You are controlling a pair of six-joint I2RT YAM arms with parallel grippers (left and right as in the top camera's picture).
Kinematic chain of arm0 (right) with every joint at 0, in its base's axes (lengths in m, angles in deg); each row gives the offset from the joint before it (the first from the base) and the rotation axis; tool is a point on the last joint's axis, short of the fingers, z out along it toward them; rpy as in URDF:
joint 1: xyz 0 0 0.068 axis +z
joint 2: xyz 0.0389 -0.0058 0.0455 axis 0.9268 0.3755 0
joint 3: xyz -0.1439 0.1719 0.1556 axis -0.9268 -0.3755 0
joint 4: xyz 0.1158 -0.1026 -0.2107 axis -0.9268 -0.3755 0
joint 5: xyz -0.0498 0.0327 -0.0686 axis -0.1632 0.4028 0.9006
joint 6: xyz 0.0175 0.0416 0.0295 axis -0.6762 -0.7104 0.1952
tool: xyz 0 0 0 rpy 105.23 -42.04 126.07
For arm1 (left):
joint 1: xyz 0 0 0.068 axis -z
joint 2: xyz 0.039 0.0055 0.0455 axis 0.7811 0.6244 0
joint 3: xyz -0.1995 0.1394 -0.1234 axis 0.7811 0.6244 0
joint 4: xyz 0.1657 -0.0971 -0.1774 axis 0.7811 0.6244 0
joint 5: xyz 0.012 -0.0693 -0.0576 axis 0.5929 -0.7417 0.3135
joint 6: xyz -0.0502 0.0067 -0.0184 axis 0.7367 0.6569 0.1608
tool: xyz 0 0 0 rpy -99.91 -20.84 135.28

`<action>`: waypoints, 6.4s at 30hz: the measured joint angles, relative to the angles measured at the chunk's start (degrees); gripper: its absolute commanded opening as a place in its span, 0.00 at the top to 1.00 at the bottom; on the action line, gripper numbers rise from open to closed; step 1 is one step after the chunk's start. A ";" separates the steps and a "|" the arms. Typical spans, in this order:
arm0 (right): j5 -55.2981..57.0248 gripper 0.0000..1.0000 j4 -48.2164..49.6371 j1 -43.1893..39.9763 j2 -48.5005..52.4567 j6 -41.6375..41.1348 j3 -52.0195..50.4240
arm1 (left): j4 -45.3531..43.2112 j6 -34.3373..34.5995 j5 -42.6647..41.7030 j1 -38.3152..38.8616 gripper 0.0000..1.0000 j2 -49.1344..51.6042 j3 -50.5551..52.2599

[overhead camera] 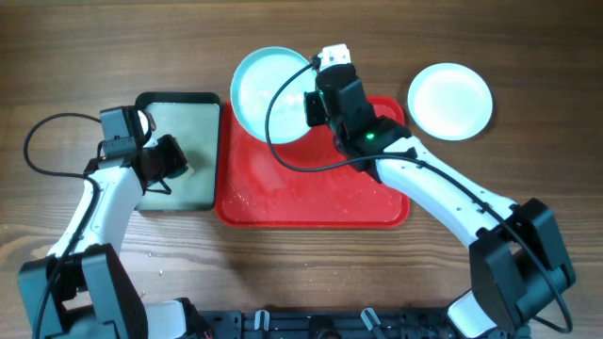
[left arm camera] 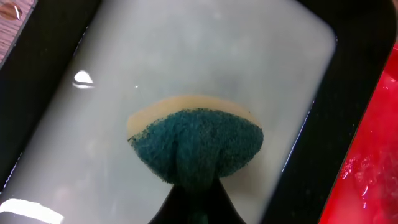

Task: Clean dirty plates on tray and stack at the side
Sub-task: 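Lift the blue plate off the red tray and swing it left, then hold the blue plate upright over the black tray's left edge, then carry the blue plate right and lower it onto the plate stack, then release the blue plate on the stack and lift the right gripper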

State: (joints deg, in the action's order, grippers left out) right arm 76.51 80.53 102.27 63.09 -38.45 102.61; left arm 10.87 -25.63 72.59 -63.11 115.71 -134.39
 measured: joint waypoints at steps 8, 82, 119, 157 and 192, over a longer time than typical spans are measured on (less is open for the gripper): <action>1.49 0.96 13.20 8.11 1.46 -0.26 0.20 | 1.22 0.04 2.54 0.00 0.96 0.00 0.00; 9.16 0.96 18.73 12.96 8.57 7.74 0.83 | -1.38 -2.91 2.12 0.07 0.96 0.00 0.11; -20.96 0.96 -17.53 -11.65 -13.90 -0.33 1.14 | -7.17 -17.57 -1.33 3.72 0.00 -13.31 -1.22; -8.48 0.96 -13.31 -48.26 6.16 -7.26 -0.57 | 0.04 -16.68 -1.88 3.72 0.00 -13.92 -1.38; -19.61 0.00 -18.38 -48.26 6.25 3.82 -0.59 | 0.04 -16.68 -1.88 3.72 0.00 -13.92 -1.38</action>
State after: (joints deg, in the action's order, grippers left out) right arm 56.90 62.14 54.01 69.34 -34.63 102.02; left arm 10.92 -42.30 70.71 -59.39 101.79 -135.77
